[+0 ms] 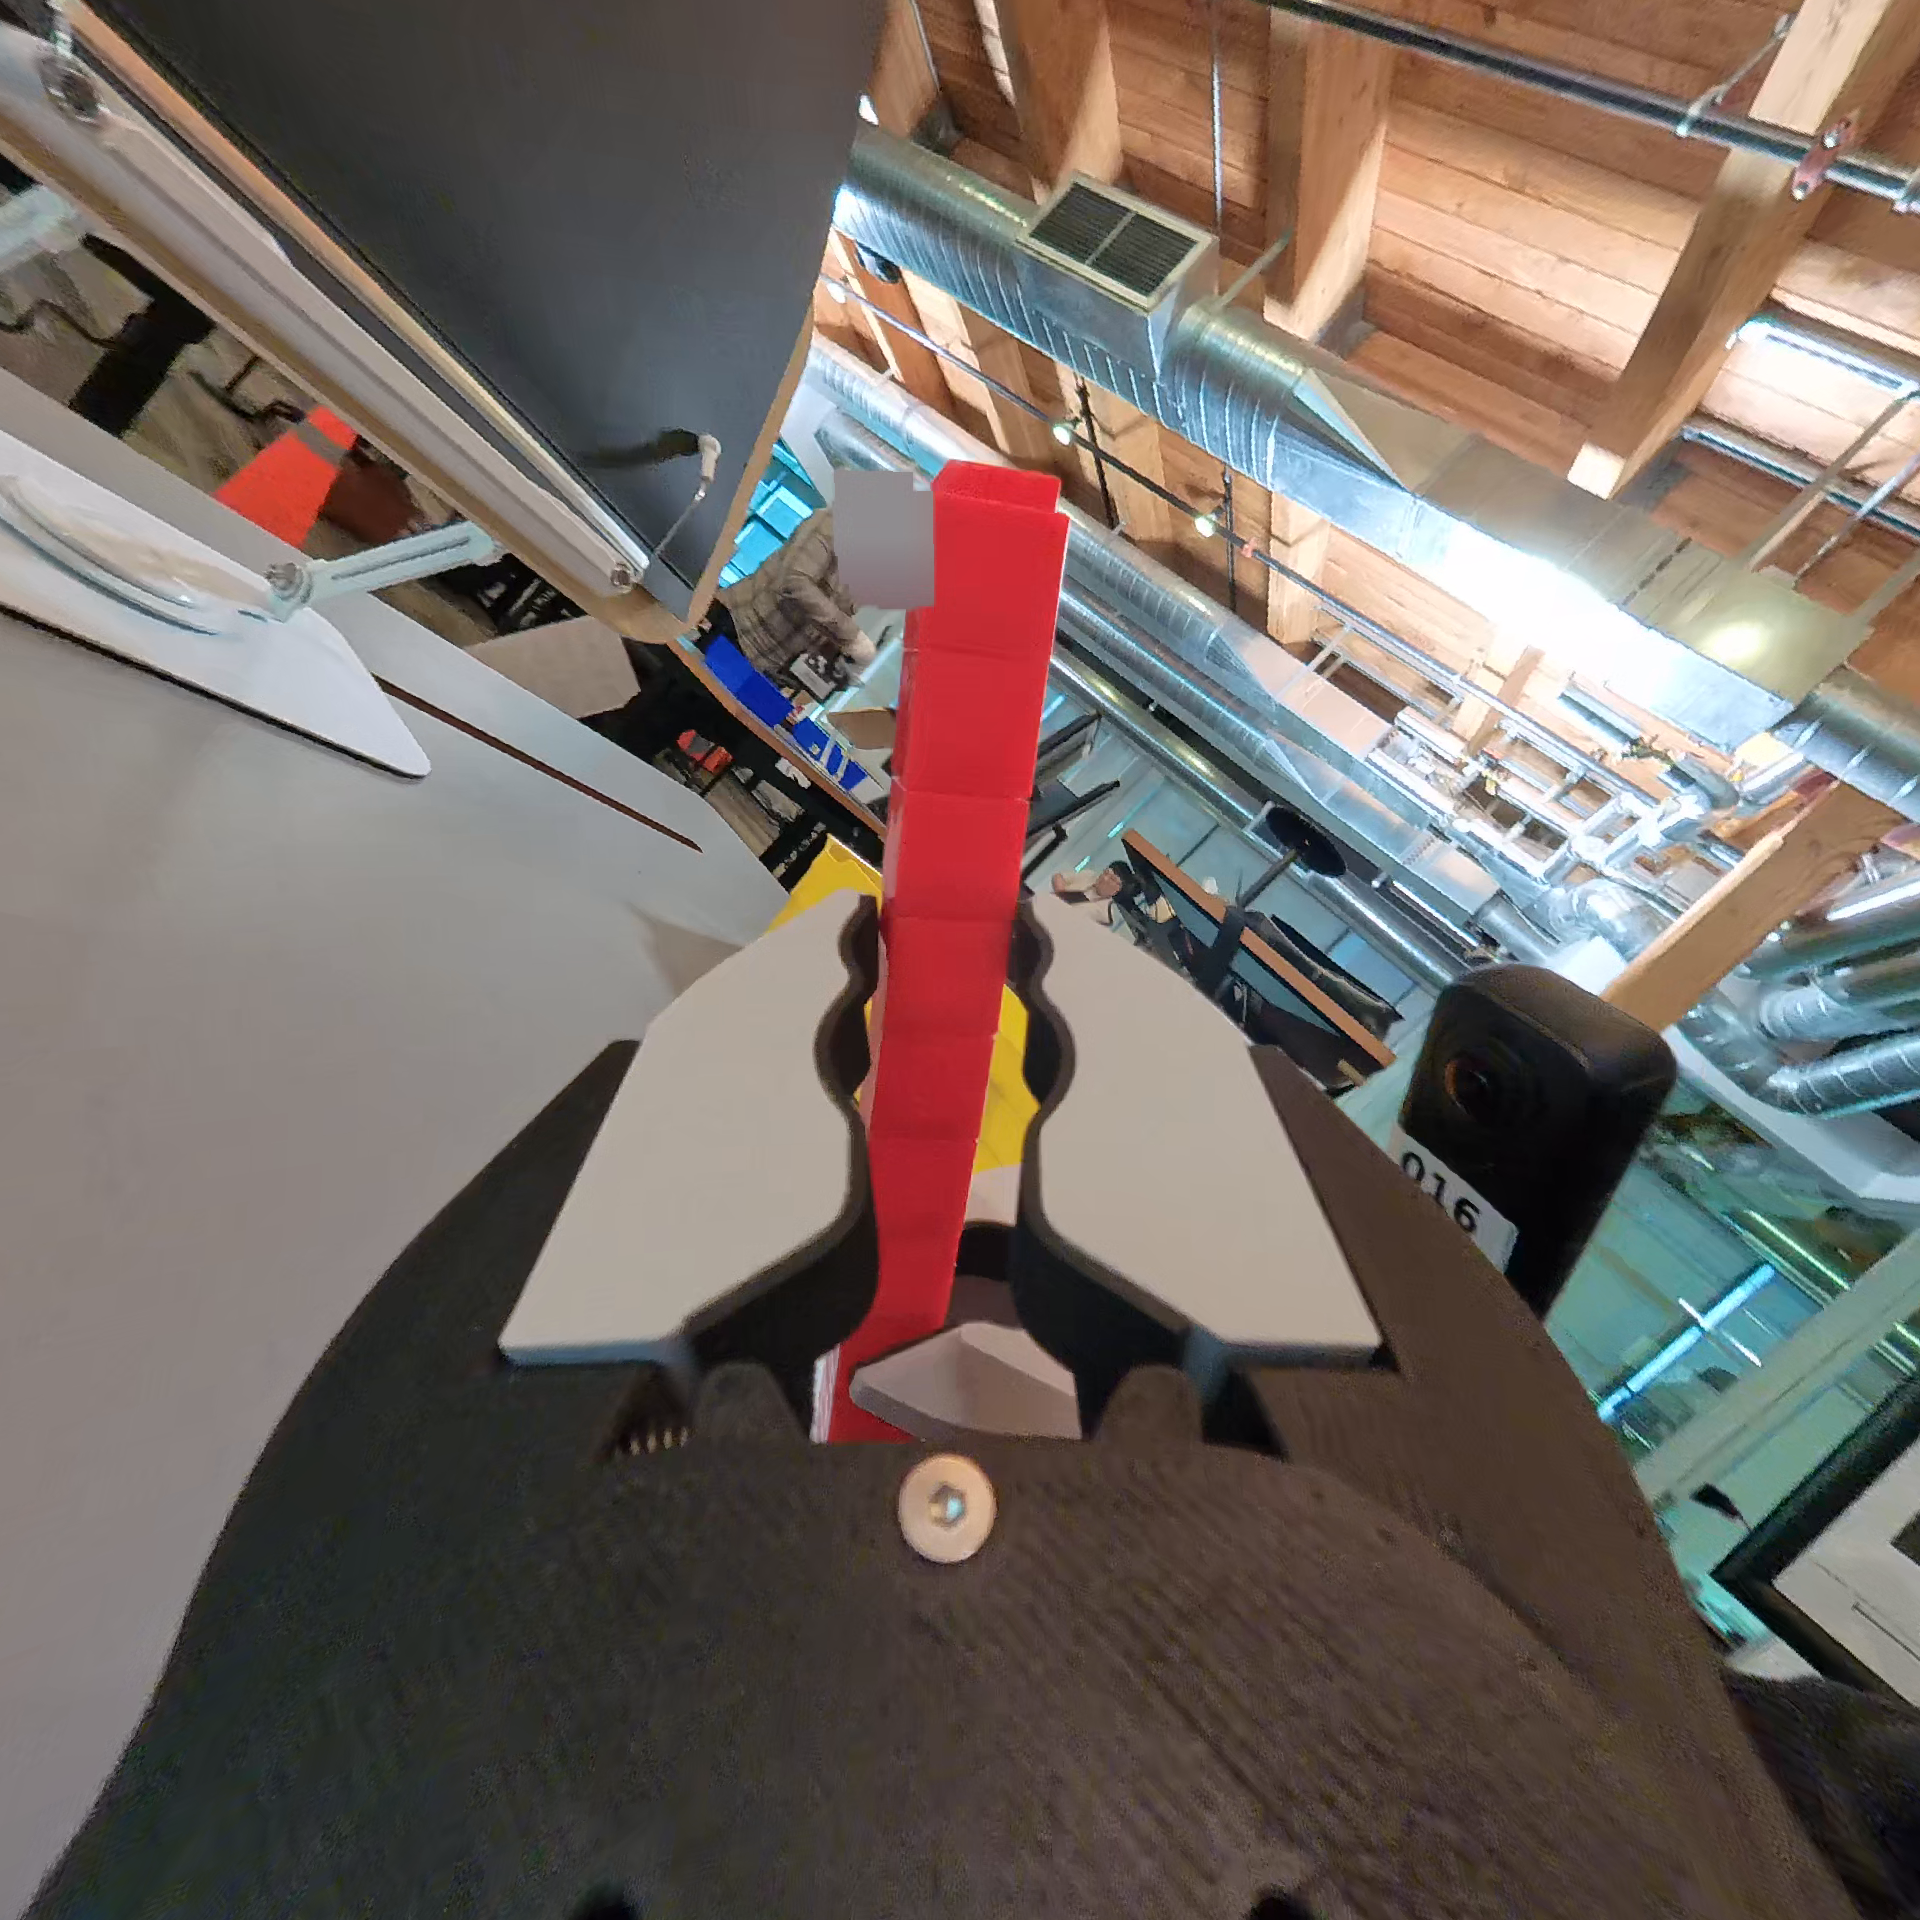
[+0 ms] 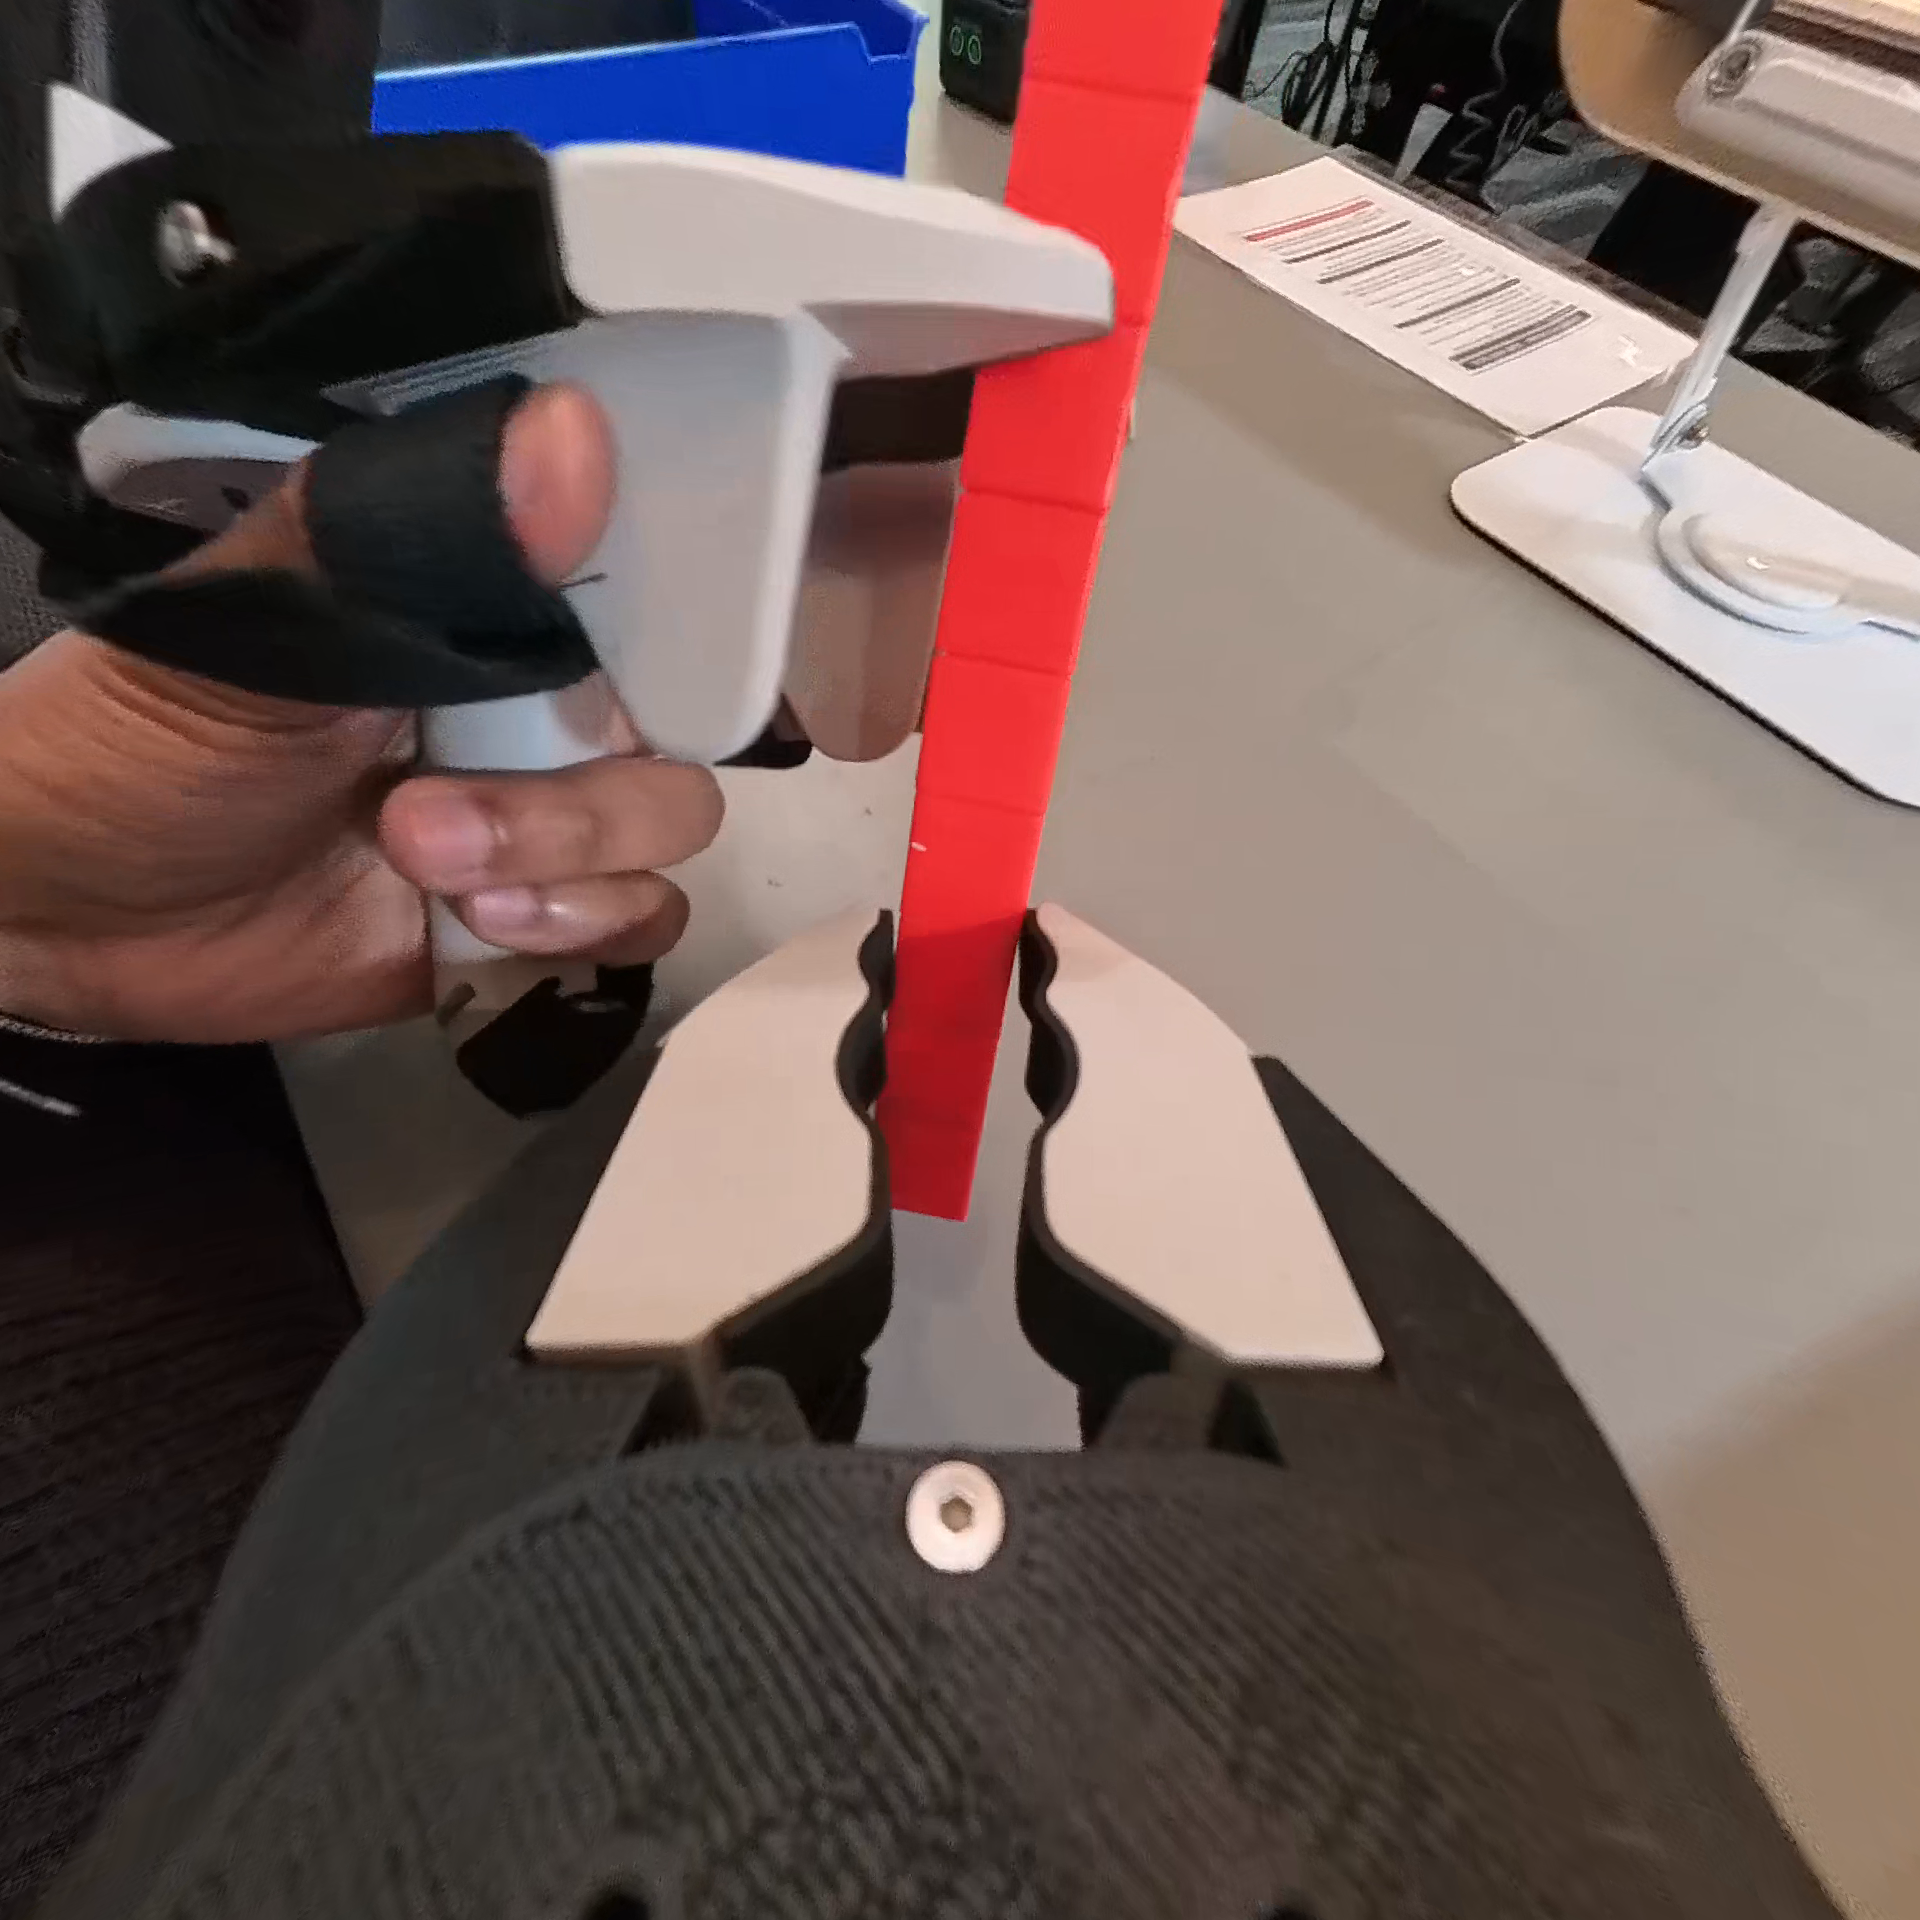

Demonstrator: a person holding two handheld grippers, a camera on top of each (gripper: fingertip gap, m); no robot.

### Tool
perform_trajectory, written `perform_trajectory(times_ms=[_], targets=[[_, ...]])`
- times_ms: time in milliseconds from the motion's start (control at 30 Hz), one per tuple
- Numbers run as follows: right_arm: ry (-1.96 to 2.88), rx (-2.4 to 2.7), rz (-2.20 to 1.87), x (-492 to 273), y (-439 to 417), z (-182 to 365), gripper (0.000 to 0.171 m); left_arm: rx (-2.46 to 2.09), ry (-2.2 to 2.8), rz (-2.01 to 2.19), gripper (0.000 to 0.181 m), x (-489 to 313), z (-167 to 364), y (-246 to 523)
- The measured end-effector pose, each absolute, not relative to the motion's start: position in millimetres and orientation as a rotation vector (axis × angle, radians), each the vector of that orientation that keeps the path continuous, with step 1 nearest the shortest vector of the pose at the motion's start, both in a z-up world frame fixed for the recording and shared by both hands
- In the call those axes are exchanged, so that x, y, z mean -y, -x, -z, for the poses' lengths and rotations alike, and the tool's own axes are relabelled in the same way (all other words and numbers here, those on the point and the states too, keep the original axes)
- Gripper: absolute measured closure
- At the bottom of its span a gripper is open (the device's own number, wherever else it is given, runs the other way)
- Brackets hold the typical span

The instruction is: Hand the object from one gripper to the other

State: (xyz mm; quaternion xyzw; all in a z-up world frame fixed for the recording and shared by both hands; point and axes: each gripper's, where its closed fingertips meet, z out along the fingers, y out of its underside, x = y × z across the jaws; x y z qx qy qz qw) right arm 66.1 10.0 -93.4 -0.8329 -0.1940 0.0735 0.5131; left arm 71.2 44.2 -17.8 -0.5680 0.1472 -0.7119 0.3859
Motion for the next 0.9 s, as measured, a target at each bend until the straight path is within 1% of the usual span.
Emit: perform_trajectory(times_ms=[100, 233, 467, 633, 700, 800, 900], targets=[[1.992, 0.416, -0.259, -10, -72, 90, 0.149, -0.416, 1.440, 1.839, 0.136, -41, 16, -75], [1.918, 0.298, -0.512, -9, -78, 76, 0.149, -0.442, 1.457, 1.869, 0.122, -39, 19, -80], [1.781, 0.142, -0.856, -5, -92, 56, 0.150, -0.492, 1.465, 1.910, 0.118, -37, 23, -84], [1.691, 0.065, -1.027, -1, -101, 44, 0.150, -0.510, 1.453, 1.939, 0.118, -37, 23, -85], [1.674, 0.043, -1.066, 0, -105, 43, 0.149, -0.515, 1.442, 1.952, 0.120, -37, 22, -85], [1.645, 0.019, -1.128, 1, -107, 40, 0.150, -0.528, 1.420, 1.970, 0.132, -38, 21, -84], [1.609, 0.006, -1.205, 3, -105, 37, 0.150, -0.551, 1.409, 1.995, 0.133, -36, 21, -84]])
